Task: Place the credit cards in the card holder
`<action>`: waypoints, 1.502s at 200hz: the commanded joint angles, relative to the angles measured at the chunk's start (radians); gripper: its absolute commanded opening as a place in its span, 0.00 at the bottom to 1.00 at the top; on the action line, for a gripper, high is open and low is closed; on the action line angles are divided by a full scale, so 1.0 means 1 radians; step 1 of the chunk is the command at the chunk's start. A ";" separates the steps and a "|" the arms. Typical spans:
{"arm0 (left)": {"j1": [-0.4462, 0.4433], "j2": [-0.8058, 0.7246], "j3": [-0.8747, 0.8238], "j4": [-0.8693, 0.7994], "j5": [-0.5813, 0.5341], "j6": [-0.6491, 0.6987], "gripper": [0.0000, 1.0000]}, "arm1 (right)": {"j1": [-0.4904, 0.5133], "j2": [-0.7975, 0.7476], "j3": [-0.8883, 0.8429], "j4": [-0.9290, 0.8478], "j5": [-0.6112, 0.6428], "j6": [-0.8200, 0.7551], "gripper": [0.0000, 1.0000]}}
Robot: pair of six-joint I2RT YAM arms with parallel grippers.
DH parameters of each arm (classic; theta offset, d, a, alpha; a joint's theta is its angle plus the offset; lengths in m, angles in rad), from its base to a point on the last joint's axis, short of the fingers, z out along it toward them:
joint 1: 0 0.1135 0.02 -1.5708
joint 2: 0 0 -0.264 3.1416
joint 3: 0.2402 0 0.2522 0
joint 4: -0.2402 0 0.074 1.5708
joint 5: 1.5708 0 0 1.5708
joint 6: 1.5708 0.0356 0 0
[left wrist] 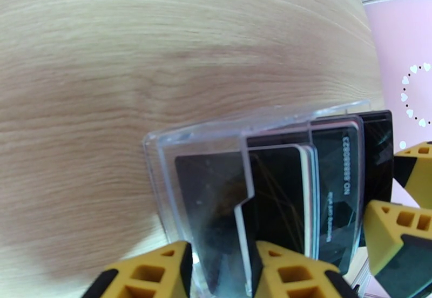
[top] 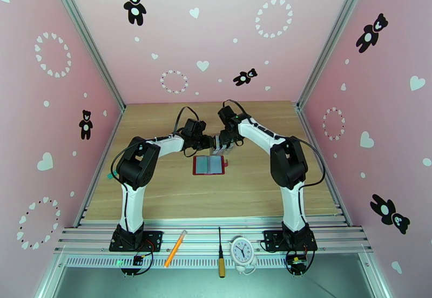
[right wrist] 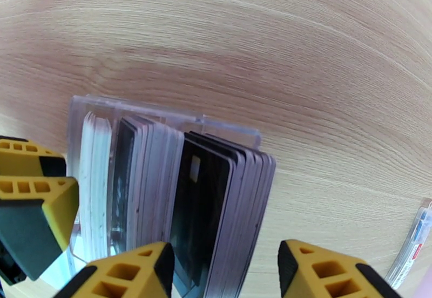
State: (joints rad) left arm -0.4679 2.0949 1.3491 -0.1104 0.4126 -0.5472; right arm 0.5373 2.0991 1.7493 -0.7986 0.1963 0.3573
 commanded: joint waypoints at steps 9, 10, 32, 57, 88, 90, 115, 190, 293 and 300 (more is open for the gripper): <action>0.012 0.039 -0.017 -0.004 0.005 -0.006 0.36 | 0.003 0.042 0.043 -0.045 0.030 -0.007 0.56; 0.011 0.038 -0.016 -0.004 0.005 -0.006 0.36 | 0.003 0.043 0.043 -0.045 0.030 -0.008 0.56; 0.011 0.037 -0.017 -0.003 0.004 -0.005 0.36 | 0.003 0.046 0.045 -0.047 0.044 -0.011 0.56; 0.011 0.040 -0.016 -0.004 0.004 -0.005 0.36 | 0.003 0.045 0.050 -0.054 0.061 -0.017 0.56; 0.011 0.039 -0.015 -0.005 0.003 -0.007 0.36 | 0.003 0.042 0.044 -0.056 0.060 -0.016 0.55; 0.011 0.039 -0.015 -0.005 0.004 -0.007 0.36 | 0.003 0.041 0.044 -0.056 0.060 -0.016 0.55; 0.011 0.039 -0.016 -0.007 0.002 -0.005 0.36 | 0.003 0.040 0.040 -0.060 0.066 -0.018 0.55; 0.011 0.044 -0.015 -0.006 0.004 -0.011 0.36 | 0.003 0.026 0.053 -0.080 0.129 -0.039 0.55; 0.011 0.045 -0.014 -0.007 0.008 -0.014 0.35 | 0.003 0.002 0.080 -0.100 0.148 -0.044 0.53; 0.011 0.046 -0.013 -0.008 0.009 -0.014 0.35 | 0.003 0.001 0.080 -0.100 0.147 -0.043 0.52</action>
State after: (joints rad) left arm -0.4660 2.1052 1.3491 -0.0883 0.4278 -0.5549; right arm 0.5442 2.1212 1.8008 -0.8467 0.3016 0.3214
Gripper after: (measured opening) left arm 0.356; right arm 0.527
